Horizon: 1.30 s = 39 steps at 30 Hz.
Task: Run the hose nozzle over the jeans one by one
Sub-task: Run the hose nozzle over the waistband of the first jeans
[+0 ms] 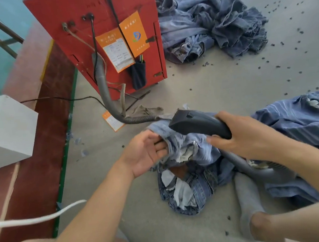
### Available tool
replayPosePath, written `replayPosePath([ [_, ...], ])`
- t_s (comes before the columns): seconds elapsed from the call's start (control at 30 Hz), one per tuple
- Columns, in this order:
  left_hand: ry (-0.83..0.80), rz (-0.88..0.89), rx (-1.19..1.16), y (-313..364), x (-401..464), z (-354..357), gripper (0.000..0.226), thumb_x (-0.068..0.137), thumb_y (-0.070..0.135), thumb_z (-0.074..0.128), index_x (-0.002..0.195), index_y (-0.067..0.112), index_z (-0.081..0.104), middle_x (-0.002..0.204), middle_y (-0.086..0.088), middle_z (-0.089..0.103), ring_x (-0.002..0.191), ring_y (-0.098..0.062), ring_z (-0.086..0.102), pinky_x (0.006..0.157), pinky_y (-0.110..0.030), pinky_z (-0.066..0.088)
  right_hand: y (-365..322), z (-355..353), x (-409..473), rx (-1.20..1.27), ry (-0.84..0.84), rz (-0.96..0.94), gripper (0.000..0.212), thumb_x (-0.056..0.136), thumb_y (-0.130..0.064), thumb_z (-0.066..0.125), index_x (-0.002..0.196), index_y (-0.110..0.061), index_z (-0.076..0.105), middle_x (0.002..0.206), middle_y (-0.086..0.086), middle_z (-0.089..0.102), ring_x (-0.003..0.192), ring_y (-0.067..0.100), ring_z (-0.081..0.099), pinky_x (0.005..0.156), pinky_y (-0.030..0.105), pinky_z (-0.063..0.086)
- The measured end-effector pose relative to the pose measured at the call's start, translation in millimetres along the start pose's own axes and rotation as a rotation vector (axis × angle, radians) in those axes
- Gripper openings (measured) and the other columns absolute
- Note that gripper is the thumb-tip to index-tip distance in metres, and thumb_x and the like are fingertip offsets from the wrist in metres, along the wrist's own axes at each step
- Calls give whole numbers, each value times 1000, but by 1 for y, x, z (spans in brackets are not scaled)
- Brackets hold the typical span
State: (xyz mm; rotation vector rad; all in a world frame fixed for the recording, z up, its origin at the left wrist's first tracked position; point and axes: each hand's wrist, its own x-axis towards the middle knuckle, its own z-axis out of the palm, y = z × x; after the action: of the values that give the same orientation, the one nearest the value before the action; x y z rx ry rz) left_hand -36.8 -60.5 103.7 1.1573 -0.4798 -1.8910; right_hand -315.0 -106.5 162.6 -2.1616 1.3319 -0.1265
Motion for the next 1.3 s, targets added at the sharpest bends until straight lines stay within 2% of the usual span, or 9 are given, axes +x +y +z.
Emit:
replayPosePath([
  [0.2,51,7,15,0,-4,5,46,100,31,40,134,5,57,111,-16,67,93,-30,59,88,-43,46,-9,-7,-12,-27,-44,-6,15,86,-36,66,83,-38,51,64,-10,60,57,-7,58,45,17,32],
  [0.43,-79,-45,35,-14,-3,11,55,102,50,35,137,14,58,101,-15,57,79,-28,55,67,-37,46,-19,14,2,-38,-61,-19,10,83,-40,64,89,-41,56,67,-13,60,56,0,58,50,26,36],
  [0.57,-88,-17,1,-10,-2,4,60,103,54,31,139,13,56,121,-21,54,97,-35,49,81,-48,38,-20,22,7,0,56,12,17,91,-43,65,94,-28,57,71,-9,62,61,6,58,51,29,38],
  [0.67,-63,2,-46,-7,-3,-4,67,104,56,28,149,11,50,138,-23,58,112,-40,61,92,-52,47,-10,13,1,75,115,66,17,90,-42,65,93,-28,56,63,-4,62,54,9,59,51,31,43],
  [0.83,-83,1,-118,-10,-2,-5,61,105,58,25,128,19,66,112,-16,68,84,-31,68,73,-39,53,-13,12,-2,-79,-111,15,17,85,-48,65,88,-34,54,69,-9,62,60,6,58,53,29,37],
  [0.97,-73,-13,-74,-10,1,-7,57,106,51,34,147,18,53,129,-21,65,107,-33,68,95,-45,54,-19,24,15,8,63,77,23,93,-44,64,100,-22,58,76,-4,64,65,13,60,53,32,43],
  [1.13,2,37,-185,-9,3,-4,38,95,15,59,130,1,63,109,-12,77,96,-22,75,87,-33,61,-3,-1,10,274,136,197,19,94,-42,65,95,-25,57,48,-6,61,35,12,56,35,25,43],
  [1.2,86,97,-32,-8,5,-8,35,95,-1,55,128,6,65,110,-11,77,95,-20,75,84,-32,62,3,-7,3,254,137,195,21,93,-42,66,94,-23,57,47,-9,61,34,13,55,34,24,43],
  [1.3,116,70,241,-13,9,-10,45,98,-2,55,135,23,64,128,-7,72,114,-27,68,94,-50,57,7,-7,-2,260,126,199,20,94,-42,65,95,-24,57,47,-9,60,35,13,54,36,23,44],
])
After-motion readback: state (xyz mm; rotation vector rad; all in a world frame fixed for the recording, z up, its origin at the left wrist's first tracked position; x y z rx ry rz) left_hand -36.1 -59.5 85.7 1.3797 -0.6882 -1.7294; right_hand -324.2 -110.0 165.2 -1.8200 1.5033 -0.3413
